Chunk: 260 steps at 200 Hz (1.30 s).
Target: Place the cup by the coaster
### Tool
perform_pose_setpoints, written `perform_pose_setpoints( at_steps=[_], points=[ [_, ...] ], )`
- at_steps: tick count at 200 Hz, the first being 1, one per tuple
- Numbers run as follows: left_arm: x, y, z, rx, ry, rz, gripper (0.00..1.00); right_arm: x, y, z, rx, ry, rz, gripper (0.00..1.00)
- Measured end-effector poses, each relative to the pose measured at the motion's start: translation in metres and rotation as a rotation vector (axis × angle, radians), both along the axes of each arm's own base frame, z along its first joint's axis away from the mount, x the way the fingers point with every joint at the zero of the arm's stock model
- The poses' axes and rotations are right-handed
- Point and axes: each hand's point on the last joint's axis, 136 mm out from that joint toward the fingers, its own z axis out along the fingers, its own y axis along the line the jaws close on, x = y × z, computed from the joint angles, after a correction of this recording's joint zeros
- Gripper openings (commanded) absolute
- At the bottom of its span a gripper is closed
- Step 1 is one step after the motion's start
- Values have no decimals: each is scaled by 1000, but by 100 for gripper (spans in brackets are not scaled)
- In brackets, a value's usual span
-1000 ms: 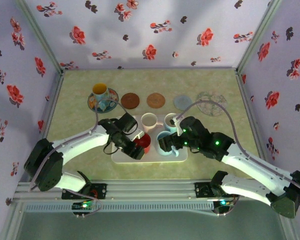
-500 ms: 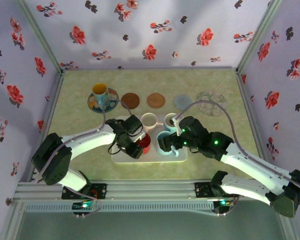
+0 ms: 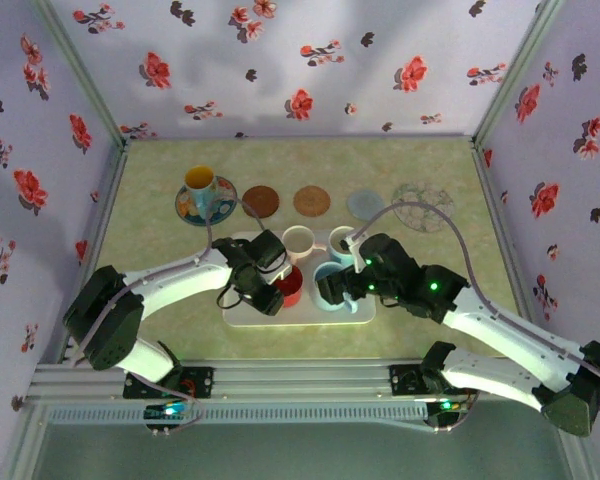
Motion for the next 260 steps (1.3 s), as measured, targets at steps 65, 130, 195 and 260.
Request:
perform_pose_setpoints(
  at_steps=[65,130,195,260],
  points=[
    [4,0,7,2,-42,5,62,0,-1,-3,-4,5,-8,99],
    [8,2,2,31,-52,7,50,0,-2,-3,-2,5,-10,99],
    [10,1,2,29,-63,9,28,0,-3,-5,-7,6,-12,100],
    [13,1,3,29,-78,12,16,0,-3,-6,-9,7,-12,99]
  ],
)
